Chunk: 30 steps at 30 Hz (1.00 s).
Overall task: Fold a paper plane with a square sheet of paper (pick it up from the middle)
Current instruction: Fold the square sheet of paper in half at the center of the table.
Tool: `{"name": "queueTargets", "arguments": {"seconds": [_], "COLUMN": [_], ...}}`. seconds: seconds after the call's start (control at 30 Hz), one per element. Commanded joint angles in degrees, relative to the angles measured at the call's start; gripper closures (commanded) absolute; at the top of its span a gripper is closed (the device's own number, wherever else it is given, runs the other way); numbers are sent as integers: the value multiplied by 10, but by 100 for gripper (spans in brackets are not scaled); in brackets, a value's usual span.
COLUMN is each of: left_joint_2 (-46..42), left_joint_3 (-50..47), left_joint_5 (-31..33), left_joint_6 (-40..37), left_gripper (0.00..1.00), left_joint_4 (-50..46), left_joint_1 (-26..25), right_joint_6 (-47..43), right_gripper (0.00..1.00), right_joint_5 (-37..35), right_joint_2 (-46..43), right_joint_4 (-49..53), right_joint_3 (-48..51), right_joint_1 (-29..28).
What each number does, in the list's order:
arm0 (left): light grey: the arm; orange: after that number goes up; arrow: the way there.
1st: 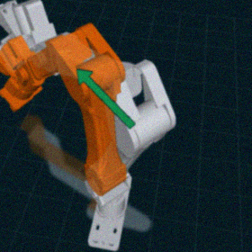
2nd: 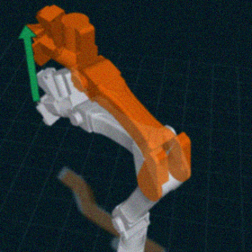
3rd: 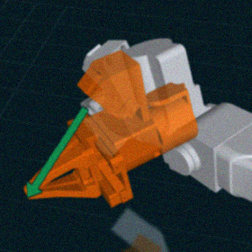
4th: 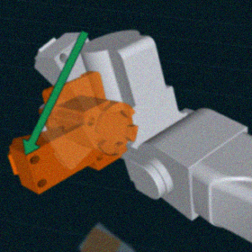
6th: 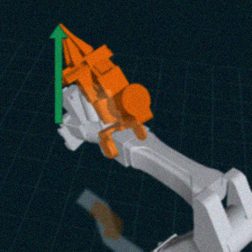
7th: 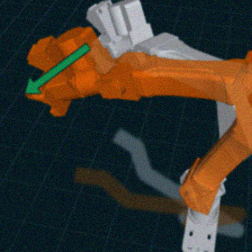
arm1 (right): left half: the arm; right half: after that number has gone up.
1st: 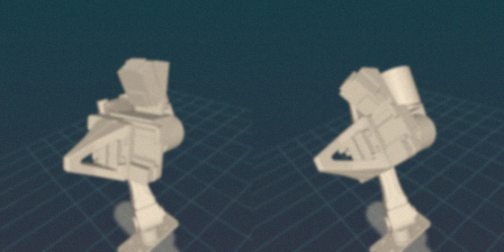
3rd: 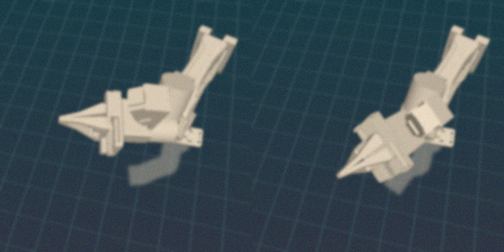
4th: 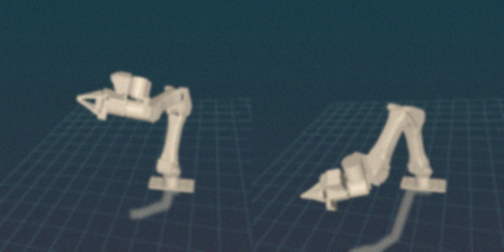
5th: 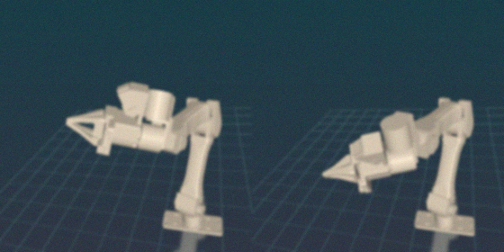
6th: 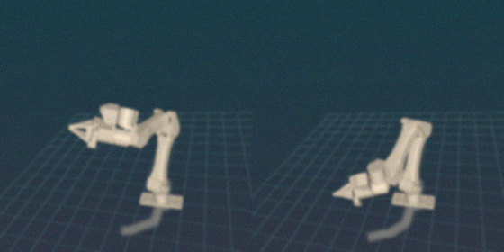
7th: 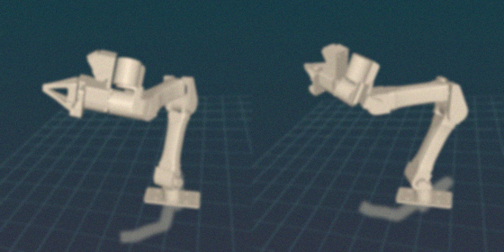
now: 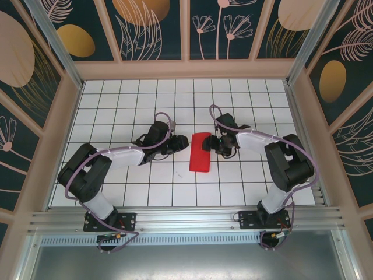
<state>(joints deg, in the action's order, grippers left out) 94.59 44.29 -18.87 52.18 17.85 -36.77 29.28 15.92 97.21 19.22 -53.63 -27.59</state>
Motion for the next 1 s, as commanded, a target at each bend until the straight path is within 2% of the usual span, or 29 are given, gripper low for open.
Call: {"name": "queueTargets", "arguments": {"seconds": [0.0, 0.57, 0.97], "left_joint_2": [9, 11, 13], "left_joint_3": [15, 15, 18], "left_joint_5": [0, -6, -9], "left_joint_6": [4, 3, 3], "left_gripper": [61, 62, 64], "left_joint_4": [16, 18, 19], "left_joint_1": [-2, -2, -3], "right_joint_6": [14, 50, 17], "right_gripper": [29, 31, 31], "right_joint_5": [-1, -46, -33], "right_joint_2": [15, 8, 33], "right_joint_4": [3, 11, 24], "right_joint_3": [-15, -22, -32], "right_joint_1": [-17, -26, -29]}}
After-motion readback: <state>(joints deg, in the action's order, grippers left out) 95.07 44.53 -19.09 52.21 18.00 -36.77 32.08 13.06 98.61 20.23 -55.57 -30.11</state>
